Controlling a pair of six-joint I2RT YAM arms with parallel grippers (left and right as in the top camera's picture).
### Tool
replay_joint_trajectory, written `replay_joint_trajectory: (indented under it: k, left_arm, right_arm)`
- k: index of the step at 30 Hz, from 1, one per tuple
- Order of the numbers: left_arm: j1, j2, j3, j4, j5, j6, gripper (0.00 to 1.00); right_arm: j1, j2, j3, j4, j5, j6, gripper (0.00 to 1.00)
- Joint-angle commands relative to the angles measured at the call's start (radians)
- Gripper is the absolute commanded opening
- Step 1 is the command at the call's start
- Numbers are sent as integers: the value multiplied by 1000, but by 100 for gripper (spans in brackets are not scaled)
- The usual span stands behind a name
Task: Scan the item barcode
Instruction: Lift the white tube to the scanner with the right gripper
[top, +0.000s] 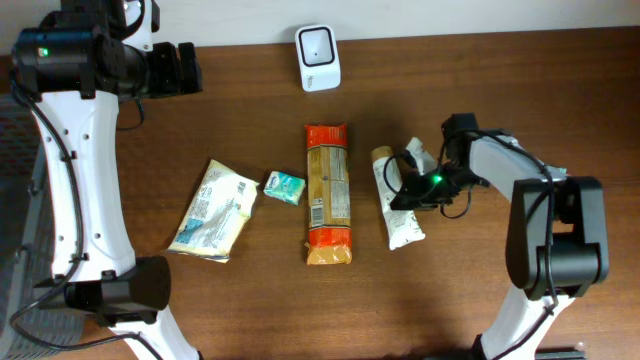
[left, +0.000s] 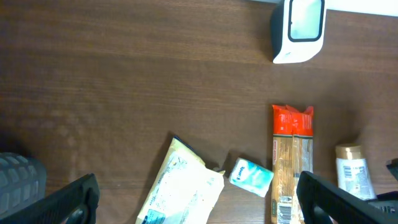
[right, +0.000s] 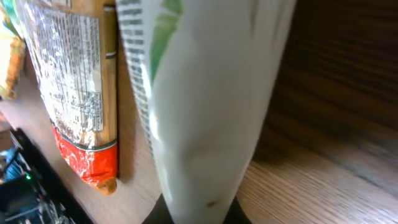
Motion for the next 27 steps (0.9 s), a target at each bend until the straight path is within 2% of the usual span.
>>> replay_joint_trajectory:
  k: [1, 2, 5, 8, 11, 16, 18, 20, 21, 22, 24, 27]
  left_arm:
    - [3, -6, 8, 2, 1, 16, 99]
    - [3, -6, 8, 2, 1, 16, 99]
    - [3, -6, 8, 2, 1, 16, 99]
    - [3, -6, 8, 1, 1, 16, 99]
    - [3, -6, 8, 2, 1, 16, 99]
    - [3, -6, 8, 1, 1, 16, 99]
    - [3, -6, 8, 1, 1, 16, 99]
    - [3, -6, 8, 2, 1, 16, 99]
    - [3, -6, 8, 2, 1, 16, 99]
    - [3, -6, 8, 2, 1, 16, 99]
    - [3, -6, 8, 2, 1, 16, 99]
    - [3, -6, 8, 2, 1, 16, 99]
  right_arm:
    - [-72, -5, 0, 3, -233, -40, 4]
    - [-103, -16, 3, -23, -399, -103, 4]
    - [-136, -89, 29, -141, -544, -193, 4]
    - [-140, -265, 88, -254, -561, -210, 4]
    - [-116, -435, 97, -256, -565, -237, 4]
    - [-56, -497, 97, -253, -519, -251, 4]
    - [0, -496, 164, -245, -269, -91, 4]
    - [133, -464, 363, -250, 161, 52, 4]
    - [225, -407, 499, -244, 402, 69, 4]
    - [272, -363, 561, -235, 521, 53, 4]
    - [383, -173, 674, -53, 929, -24, 4]
    - [418, 56, 674, 362, 1157, -183, 4]
